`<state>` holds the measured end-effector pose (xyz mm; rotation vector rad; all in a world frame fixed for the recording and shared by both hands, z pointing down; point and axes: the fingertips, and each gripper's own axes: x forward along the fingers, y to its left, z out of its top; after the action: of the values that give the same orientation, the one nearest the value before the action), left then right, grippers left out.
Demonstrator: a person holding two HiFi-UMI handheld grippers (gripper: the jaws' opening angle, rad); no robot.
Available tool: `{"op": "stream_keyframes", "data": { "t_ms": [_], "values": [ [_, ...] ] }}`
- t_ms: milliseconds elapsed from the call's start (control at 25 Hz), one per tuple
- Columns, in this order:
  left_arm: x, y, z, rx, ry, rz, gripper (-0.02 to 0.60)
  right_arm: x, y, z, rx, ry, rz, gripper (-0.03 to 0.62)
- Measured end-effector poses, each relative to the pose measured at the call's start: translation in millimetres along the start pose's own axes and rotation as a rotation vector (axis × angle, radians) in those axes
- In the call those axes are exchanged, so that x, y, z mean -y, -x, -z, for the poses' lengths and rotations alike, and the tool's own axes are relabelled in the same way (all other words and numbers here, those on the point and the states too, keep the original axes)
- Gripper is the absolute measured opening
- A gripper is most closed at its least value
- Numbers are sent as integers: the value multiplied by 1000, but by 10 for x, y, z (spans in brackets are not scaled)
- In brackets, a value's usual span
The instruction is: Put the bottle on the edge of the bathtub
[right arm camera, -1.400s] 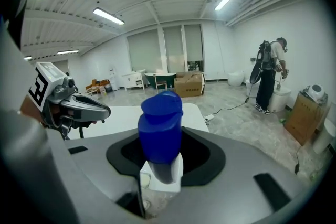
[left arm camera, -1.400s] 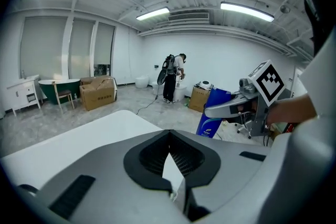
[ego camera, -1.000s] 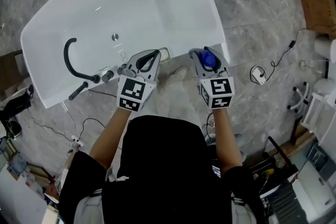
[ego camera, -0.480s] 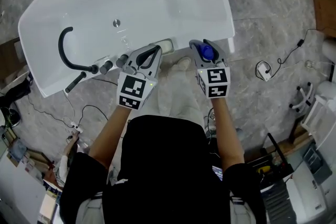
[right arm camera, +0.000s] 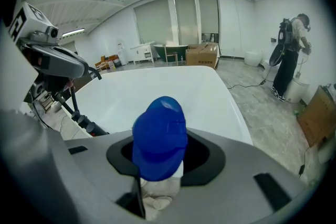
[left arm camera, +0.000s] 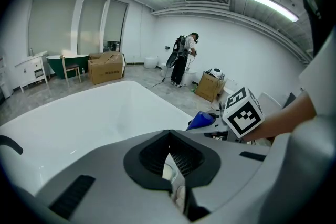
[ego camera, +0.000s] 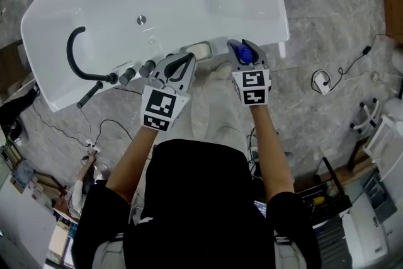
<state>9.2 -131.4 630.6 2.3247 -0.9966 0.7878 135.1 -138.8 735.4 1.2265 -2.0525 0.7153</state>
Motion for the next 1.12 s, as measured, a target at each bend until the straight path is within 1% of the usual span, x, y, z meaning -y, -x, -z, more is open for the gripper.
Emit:
{"op": "stream_keyframes", "data": {
  "t_ms": [680, 800, 960, 1120],
  "values": [
    [-151, -30, 132, -11, 18, -19, 14, -82, -254, 155, -63, 52, -1, 163],
    [-159, -40, 151, -12, 26, -13, 14, -95, -277, 151, -66, 61, 0, 163],
    [-155, -50, 202, -17, 63, -2, 14, -126, -301, 136, -70, 82, 2, 164],
    [-171, -58, 177, -13, 54, -1, 14, -153, -320, 153, -84, 117, 16, 164]
  ]
}}
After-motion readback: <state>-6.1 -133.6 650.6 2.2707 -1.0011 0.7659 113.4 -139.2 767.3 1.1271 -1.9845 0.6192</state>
